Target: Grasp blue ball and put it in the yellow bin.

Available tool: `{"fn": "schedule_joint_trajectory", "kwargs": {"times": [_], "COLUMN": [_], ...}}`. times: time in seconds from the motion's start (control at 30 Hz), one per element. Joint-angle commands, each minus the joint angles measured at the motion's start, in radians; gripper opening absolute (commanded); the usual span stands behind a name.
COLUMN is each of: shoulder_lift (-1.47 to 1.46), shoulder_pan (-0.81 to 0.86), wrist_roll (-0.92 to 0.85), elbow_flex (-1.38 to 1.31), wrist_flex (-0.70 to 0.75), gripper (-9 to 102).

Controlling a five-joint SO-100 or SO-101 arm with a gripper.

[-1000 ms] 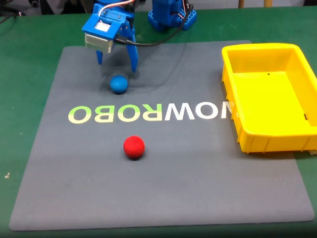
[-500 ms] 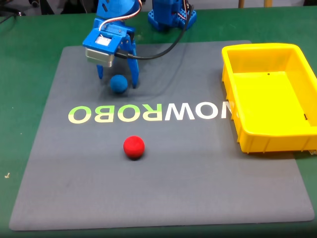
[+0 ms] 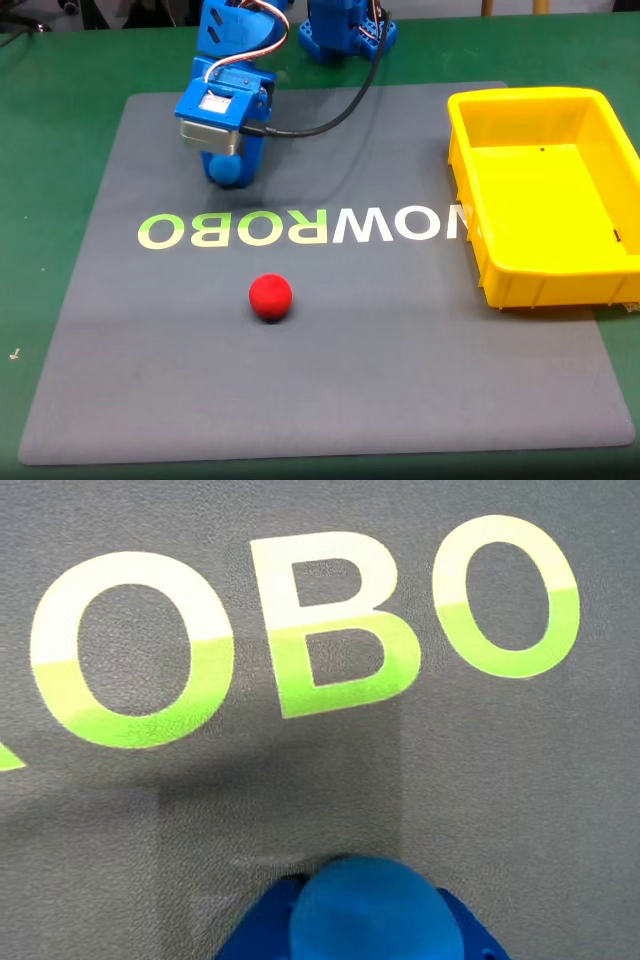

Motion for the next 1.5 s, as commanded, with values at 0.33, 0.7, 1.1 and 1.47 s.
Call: {"fn": "schedule_joint_trajectory", "kwargs": {"times": [0.33,0.7,1.1,1.47], "shoulder_lift": [0.284,0.523,0.485,0.417], "shoulder_pan": [-0.089,-0.448,-0.871,-1.037], "wrist_roll": [0.015,0.120,0.212,0.249], "elbow_flex": [-0.089,-0.115,-0.115,-0.115], "wrist_flex": [-0.017,-0.015,-0.060,-0.089], "gripper": [0,0,0,0]}}
